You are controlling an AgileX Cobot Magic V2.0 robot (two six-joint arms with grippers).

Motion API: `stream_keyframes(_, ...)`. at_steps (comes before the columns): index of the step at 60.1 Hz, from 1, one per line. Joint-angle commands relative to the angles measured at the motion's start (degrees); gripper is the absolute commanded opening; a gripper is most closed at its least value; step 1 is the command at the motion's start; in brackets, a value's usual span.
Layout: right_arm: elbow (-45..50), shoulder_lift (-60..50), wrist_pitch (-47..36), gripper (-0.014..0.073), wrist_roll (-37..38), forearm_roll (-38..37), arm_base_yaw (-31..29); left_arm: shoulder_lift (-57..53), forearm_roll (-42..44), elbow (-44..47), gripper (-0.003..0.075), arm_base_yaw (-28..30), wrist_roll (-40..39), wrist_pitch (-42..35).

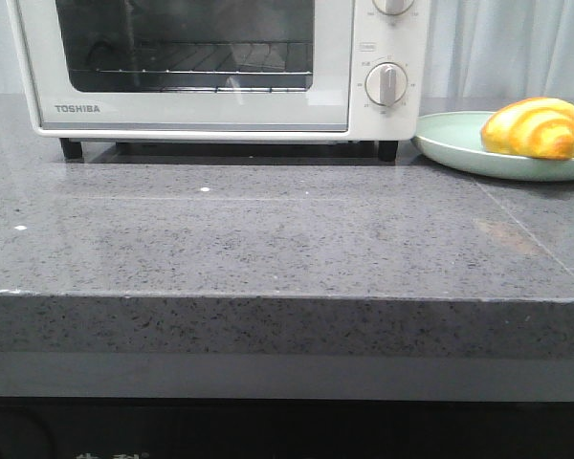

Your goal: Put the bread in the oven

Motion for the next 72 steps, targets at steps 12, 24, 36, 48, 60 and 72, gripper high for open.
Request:
stream_keyframes(12, -0.34, -1.23, -4.38, -0.0069, 0.00, -0.56, -0.29, -0.96, -0.47, 0.49, -0.0020, 0.16, -0.54, -4.80)
stream_keyframes(24, -0.34, -1.23, -4.38, -0.0069, 0.00, -0.56, -0.29, -0.96, -0.47, 0.49, -0.0020, 0.16, -0.54, -4.80)
stream_keyframes(36, -0.34, -1.23, -4.38, -0.0069, 0.00, -0.56, -0.29, -0.96, -0.47, 0.49, -0.0020, 0.16, -0.54, -5.64)
stream_keyframes(48, -0.34, -1.23, -5.29, -0.0069, 0.00, -0.56, -0.29, -0.96, -0.14, 0.39, -0.0020, 0.16, -0.54, -11.04)
stream_keyframes(60, -0.52, -1.23, -6.06, -0.0069, 0.11, -0.47, -0.29, -0.96, -0.67, 0.39, -0.0020, 0.16, -0.54, -14.88)
stream_keyframes(72, -5.96, -1.23, -2.99, -0.0068, 0.11, -0.44, -0.29, -0.96, -0.89, -1.38, -0.0020, 0.16, -0.54, -15.62)
